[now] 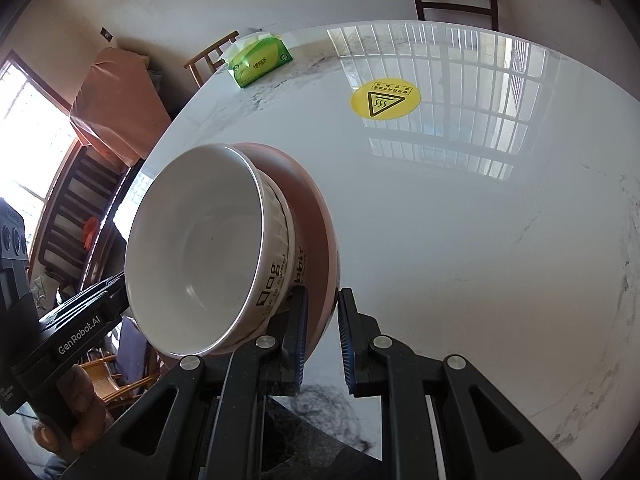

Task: Organize plates and bowls

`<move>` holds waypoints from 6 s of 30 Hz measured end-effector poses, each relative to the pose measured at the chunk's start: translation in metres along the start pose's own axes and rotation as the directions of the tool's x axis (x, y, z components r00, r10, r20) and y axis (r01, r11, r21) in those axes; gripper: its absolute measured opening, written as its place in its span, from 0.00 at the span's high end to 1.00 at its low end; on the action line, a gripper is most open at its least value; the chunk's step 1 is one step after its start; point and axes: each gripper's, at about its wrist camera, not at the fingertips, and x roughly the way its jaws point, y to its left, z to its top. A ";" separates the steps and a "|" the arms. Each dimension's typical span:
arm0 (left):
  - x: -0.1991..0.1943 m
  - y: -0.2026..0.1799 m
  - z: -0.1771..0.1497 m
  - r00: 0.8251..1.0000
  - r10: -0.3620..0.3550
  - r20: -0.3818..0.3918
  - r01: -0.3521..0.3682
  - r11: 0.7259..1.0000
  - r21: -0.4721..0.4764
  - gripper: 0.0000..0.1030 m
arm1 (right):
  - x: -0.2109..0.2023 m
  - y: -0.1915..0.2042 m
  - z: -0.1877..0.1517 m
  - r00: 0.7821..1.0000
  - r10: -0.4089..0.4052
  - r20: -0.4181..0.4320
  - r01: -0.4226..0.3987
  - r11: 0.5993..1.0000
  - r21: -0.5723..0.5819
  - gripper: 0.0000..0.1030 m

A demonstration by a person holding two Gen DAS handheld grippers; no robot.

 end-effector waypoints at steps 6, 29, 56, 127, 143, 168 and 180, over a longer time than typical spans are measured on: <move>-0.008 0.014 0.004 1.000 0.006 0.010 -0.005 1.000 -0.022 0.95 | 0.001 0.016 0.005 1.000 0.001 -0.002 -0.001 1.000 -0.022 0.84; -0.034 0.090 0.030 0.996 0.063 0.062 -0.054 0.990 -0.127 0.95 | 0.024 0.090 0.034 0.999 0.032 -0.025 -0.035 0.992 -0.121 0.84; -0.020 0.154 0.055 0.994 0.103 0.043 -0.092 0.972 -0.215 0.95 | 0.066 0.141 0.061 0.994 0.059 -0.089 -0.076 0.978 -0.196 0.84; -0.055 0.118 -0.052 0.827 0.319 0.462 -0.319 0.944 -0.082 0.61 | 0.001 0.132 -0.038 0.846 0.134 0.517 -0.010 0.972 -0.235 0.18; -0.109 0.074 -0.089 0.810 0.211 0.547 -0.248 0.969 -0.007 0.44 | -0.036 0.119 -0.095 0.752 0.143 0.643 0.038 0.965 -0.258 0.11; -0.118 0.059 -0.121 0.817 0.140 0.560 -0.189 0.981 0.030 0.18 | -0.051 0.111 -0.144 0.655 0.114 0.747 0.112 0.963 -0.245 0.01; -0.099 0.062 -0.118 0.850 0.162 0.502 -0.200 0.980 0.023 0.18 | -0.042 0.100 -0.143 0.686 0.091 0.722 0.113 0.967 -0.229 0.01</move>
